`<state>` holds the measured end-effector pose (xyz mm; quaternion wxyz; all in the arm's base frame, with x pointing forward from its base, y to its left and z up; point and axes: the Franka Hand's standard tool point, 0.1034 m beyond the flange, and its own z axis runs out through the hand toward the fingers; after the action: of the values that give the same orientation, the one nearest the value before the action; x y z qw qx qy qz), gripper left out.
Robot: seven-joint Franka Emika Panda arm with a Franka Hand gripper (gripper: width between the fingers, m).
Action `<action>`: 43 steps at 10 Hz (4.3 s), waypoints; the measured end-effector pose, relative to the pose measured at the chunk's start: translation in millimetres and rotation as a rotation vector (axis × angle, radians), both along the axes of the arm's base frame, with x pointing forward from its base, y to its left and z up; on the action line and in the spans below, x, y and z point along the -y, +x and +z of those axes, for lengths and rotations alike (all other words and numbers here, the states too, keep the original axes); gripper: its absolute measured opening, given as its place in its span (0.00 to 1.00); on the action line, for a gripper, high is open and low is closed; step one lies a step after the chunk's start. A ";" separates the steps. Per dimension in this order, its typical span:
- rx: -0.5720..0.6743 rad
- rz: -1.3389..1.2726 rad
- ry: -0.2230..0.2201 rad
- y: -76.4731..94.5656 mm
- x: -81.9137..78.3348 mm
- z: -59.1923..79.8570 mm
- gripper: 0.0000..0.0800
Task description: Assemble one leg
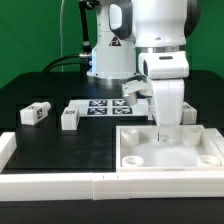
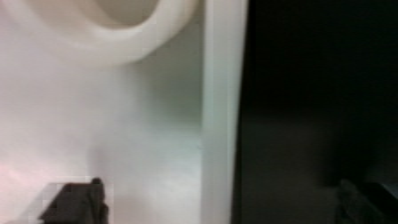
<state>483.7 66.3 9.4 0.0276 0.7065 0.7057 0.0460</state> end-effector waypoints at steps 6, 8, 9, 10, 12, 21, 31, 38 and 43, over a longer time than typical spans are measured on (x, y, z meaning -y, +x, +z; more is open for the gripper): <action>0.026 -0.122 0.011 -11.3 -2.9 28.9 0.81; 0.020 -0.294 0.034 -11.2 -3.4 28.8 0.81; 0.015 -0.412 0.051 -10.9 -3.4 28.8 0.81; 0.010 -0.519 0.066 -10.7 -2.7 28.7 0.81; 0.010 -0.879 0.135 -17.3 -5.6 31.6 0.81; -0.085 -1.274 0.167 -69.7 -67.6 22.6 0.81; -0.627 -1.240 -0.410 -77.7 -80.7 22.5 0.81; -0.751 -1.203 -0.550 -92.7 -74.5 -3.8 0.81; -0.733 -1.214 -0.530 -92.6 -73.7 -7.8 0.39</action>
Offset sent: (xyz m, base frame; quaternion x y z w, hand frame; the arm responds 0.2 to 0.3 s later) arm -0.0150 0.0006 0.0299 -0.0301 -0.0055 0.1420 0.9894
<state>391.1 140.1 1.7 -0.0195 0.9109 0.1440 -0.3863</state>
